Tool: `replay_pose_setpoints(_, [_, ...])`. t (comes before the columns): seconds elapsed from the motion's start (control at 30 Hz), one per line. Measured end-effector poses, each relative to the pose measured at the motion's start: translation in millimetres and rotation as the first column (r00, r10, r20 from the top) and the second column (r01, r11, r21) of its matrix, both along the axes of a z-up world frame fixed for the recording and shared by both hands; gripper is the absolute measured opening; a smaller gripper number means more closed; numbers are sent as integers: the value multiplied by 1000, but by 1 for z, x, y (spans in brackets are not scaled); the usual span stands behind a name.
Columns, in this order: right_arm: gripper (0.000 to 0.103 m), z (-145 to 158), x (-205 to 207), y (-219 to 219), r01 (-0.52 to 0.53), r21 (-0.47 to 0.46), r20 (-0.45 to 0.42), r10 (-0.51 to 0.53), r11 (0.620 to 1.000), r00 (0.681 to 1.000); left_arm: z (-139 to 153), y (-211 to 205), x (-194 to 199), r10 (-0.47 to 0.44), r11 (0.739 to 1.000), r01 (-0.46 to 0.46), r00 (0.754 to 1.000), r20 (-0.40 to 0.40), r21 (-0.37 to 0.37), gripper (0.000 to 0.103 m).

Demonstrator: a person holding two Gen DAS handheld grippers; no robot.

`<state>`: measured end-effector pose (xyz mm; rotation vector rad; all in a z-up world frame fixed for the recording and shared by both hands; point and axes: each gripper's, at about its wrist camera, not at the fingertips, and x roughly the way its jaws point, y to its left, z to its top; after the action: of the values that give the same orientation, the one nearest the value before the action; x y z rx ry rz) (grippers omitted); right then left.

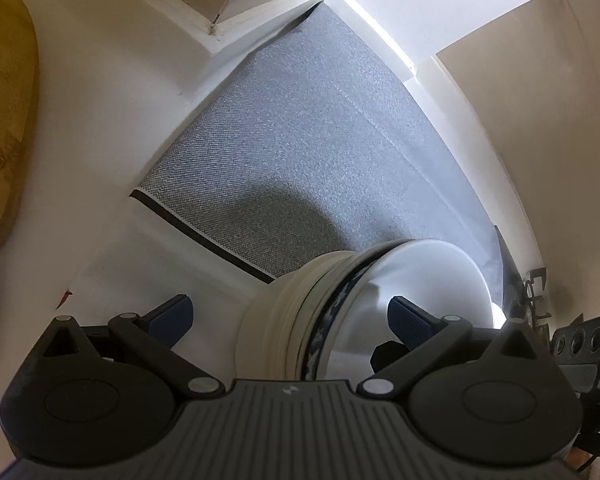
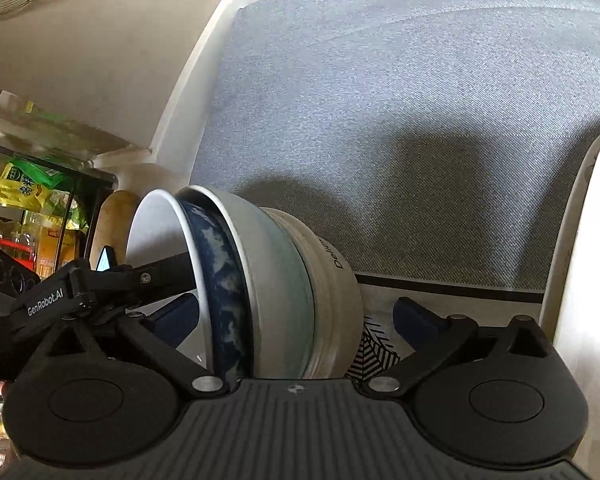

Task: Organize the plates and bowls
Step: 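Lift the nested bowls with both grippers and carry them toward the plate stack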

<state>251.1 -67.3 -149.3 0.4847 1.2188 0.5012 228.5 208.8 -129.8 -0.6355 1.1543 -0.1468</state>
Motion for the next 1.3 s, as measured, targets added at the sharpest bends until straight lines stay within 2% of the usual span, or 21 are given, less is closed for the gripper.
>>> replay_pose_setpoints(0.67, [103, 2, -6, 8, -26, -22, 58, 27, 999, 998, -1, -14, 9, -54, 999, 54, 999, 0, 0, 102])
replay_pose_setpoints(0.73, [103, 2, -8, 9, -28, -30, 64, 30, 999, 997, 0, -15, 9, -73, 997, 73, 997, 4, 15, 98])
replay_pose_setpoints(0.77, [103, 3, -9, 11, -34, -44, 69, 37, 998, 997, 0, -16, 10, -99, 995, 99, 995, 9, 9, 84])
replay_pose_setpoints(0.83, [95, 5, -13, 20, -60, -97, 98, 69, 993, 993, 0, -18, 11, -110, 994, 110, 994, 2, 3, 83])
replay_pose_setpoints(0.87, [82, 7, -14, 23, -60, -116, 116, 74, 991, 990, 0, -18, 11, -114, 993, 114, 993, 7, 6, 82])
replay_pose_setpoints(1.07, [80, 7, -13, 26, -62, -128, 135, 79, 990, 988, 0, -12, 8, -99, 995, 99, 995, 21, 3, 78])
replay_pose_setpoints(1.3, [77, 9, -8, 27, -57, -135, 103, 71, 989, 992, 5, -14, 4, -94, 995, 93, 995, 32, 19, 78])
